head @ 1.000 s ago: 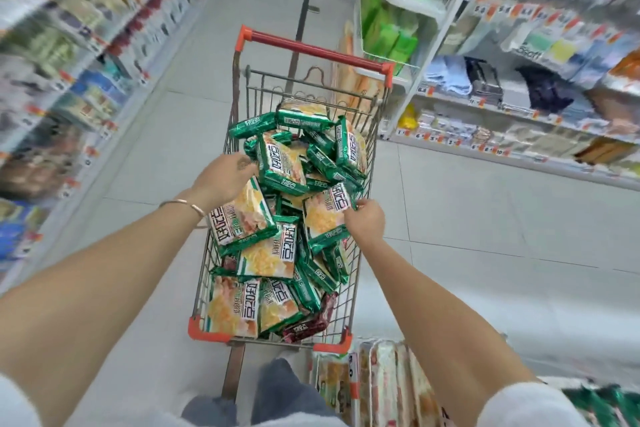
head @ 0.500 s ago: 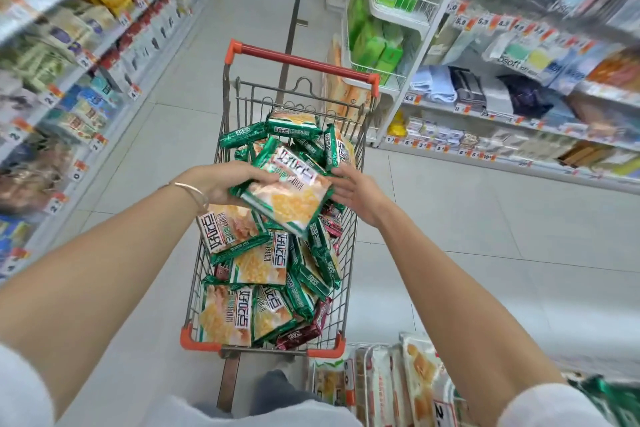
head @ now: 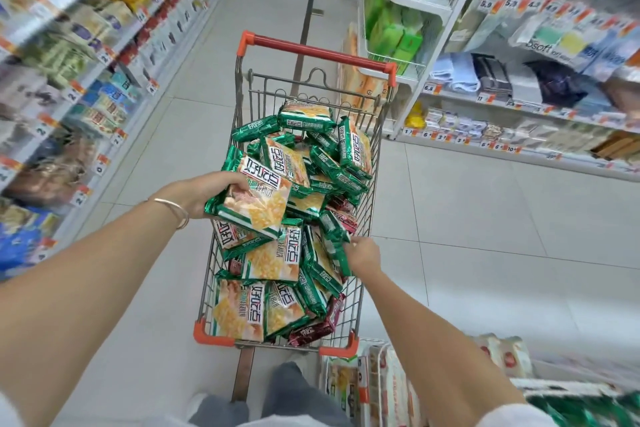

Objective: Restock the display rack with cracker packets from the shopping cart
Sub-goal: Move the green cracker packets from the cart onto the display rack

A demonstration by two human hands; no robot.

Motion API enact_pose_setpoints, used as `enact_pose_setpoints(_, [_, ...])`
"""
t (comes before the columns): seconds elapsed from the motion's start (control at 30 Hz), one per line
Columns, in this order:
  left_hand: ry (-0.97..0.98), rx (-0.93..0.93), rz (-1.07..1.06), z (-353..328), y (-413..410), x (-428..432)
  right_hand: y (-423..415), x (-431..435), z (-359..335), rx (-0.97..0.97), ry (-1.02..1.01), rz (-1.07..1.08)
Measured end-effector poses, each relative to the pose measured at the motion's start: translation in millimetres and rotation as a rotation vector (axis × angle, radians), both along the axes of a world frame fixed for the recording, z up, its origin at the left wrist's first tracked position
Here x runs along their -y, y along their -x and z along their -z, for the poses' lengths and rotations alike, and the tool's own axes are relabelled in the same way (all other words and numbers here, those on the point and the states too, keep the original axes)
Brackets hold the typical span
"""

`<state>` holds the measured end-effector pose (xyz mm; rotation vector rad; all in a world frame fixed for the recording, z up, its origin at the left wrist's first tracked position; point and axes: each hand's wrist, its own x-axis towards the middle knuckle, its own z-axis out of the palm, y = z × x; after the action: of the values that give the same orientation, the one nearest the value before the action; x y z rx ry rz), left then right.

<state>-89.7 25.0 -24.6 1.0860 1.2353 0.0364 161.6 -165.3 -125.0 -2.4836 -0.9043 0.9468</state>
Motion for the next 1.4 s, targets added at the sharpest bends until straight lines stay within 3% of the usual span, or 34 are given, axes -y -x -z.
enact_pose_setpoints(0.13, [0.017,0.019,-0.026,-4.6,-1.5,-2.3,-28.5,-7.5,-20.2,0.019,-0.126,0.009])
enact_pose_setpoints(0.3, [0.034,0.056,-0.022,-14.4,-9.5,0.8,-41.3,-28.7,-95.0,0.022,-0.267,-0.01])
enact_pose_setpoints(0.5, [0.083,0.181,-0.075,-20.7,-35.4,8.7,1.2,-70.0,-171.9,0.008,-0.429,-0.065])
enact_pose_setpoints(0.63, [0.117,0.279,-0.168,-16.3,-50.9,12.2,42.6,-83.2,-172.6,0.093,-0.481,-0.153])
enact_pose_setpoints(0.83, [0.134,0.279,-0.264,-4.7,-45.7,11.2,30.9,-76.4,-148.8,0.007,-0.54,-0.184])
enact_pose_setpoints(0.93, [0.117,0.264,-0.293,-12.1,-46.1,19.1,16.4,-72.3,-140.5,0.053,-0.399,-0.157])
enact_pose_setpoints(1.1, [0.123,0.266,-0.262,1.5,-48.8,12.9,-9.3,-62.9,-134.4,-0.435,-0.32,-0.154])
enact_pose_setpoints(1.4, [0.15,0.33,-0.272,-6.7,-48.0,13.0,-27.7,-54.6,-133.9,-0.731,-0.209,0.077])
